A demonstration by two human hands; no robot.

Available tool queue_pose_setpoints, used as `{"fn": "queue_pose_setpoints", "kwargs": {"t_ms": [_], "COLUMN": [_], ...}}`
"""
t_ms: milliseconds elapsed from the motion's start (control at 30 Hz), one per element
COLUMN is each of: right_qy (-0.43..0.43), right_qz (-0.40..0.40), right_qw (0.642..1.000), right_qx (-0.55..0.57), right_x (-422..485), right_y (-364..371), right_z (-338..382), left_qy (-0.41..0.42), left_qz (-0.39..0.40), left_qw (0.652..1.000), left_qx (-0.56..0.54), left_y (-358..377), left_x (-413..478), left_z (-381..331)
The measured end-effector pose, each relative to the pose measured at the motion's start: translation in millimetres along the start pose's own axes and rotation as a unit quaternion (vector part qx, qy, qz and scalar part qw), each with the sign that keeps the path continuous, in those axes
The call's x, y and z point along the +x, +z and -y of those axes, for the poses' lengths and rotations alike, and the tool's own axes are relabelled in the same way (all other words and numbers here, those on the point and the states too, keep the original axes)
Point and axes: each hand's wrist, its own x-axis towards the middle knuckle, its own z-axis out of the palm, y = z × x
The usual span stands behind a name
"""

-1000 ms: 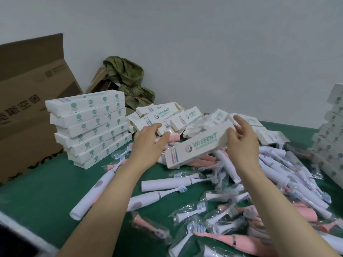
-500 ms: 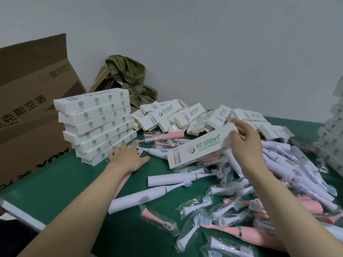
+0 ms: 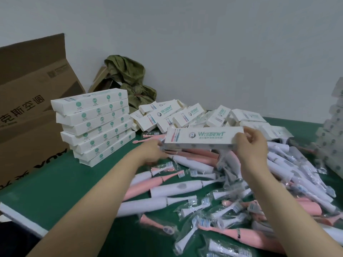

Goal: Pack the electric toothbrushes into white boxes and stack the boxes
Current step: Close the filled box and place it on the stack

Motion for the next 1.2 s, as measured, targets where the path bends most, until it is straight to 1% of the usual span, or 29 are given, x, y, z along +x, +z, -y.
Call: {"fn": "queue_pose_setpoints", "kwargs": {"t_ms": [67,133,200,300,367,467,700,767,867,933,1033,1067,1133,1200], "right_qy": [0.016,0.020,0.020,0.033,0.041,0.059,0.093,0.097,0.101,0.102,0.102,0.103,0.105,0.108], "right_qz": [0.008,0.004,0.005,0.013,0.006,-0.011,-0.028,-0.026,-0.030,-0.031,-0.021,-0.020,-0.017,-0.022], "right_qw": [0.999,0.999,0.999,0.998,0.998,0.996,0.988,0.987,0.986,0.985,0.986,0.986,0.986,0.987], "right_qx": [0.026,0.040,0.042,0.048,0.051,0.073,0.120,0.121,0.130,0.136,0.131,0.127,0.125,0.120], "right_x": [-2.3,-3.4,-4.3,-4.9,-2.9,0.8,5.6,5.2,4.2,4.8,6.6,7.0,8.7,9.4], "right_y": [-3.5,-10.6,-17.2,-22.7,-23.1,-25.5,-32.3,-32.3,-32.6,-32.3,-30.9,-30.1,-28.0,-25.0], "right_z": [-2.9,-3.2,-3.7,-6.3,-6.0,-7.1,-8.8,-8.5,-6.4,-5.4,-7.7,-8.9,-10.9,-11.3], "left_qy": [0.000,-0.008,0.004,0.020,0.010,0.008,0.021,0.011,-0.006,0.014,0.079,0.091,0.105,0.125], "left_qz": [-0.080,-0.146,-0.164,-0.107,-0.078,-0.093,-0.082,-0.065,-0.023,0.014,0.097,0.111,0.122,0.111], "left_qw": [0.993,0.981,0.974,0.968,0.974,0.978,0.980,0.982,0.991,0.992,0.991,0.989,0.987,0.986], "left_qx": [0.091,0.124,0.158,0.224,0.211,0.187,0.179,0.179,0.134,0.123,0.042,0.027,0.023,0.018], "left_y": [-22.8,-35.7,-32.2,-16.4,-9.4,-0.5,14.4,17.7,20.5,19.8,6.2,-1.0,-15.3,-18.4], "left_x": [13.8,30.1,44.1,59.1,67.9,72.4,57.6,49.0,35.2,23.0,1.0,-3.6,-12.4,-16.0], "left_z": [4.1,7.3,14.4,26.4,32.3,34.5,22.6,15.9,3.6,-5.5,-2.6,5.0,21.6,36.3]}}
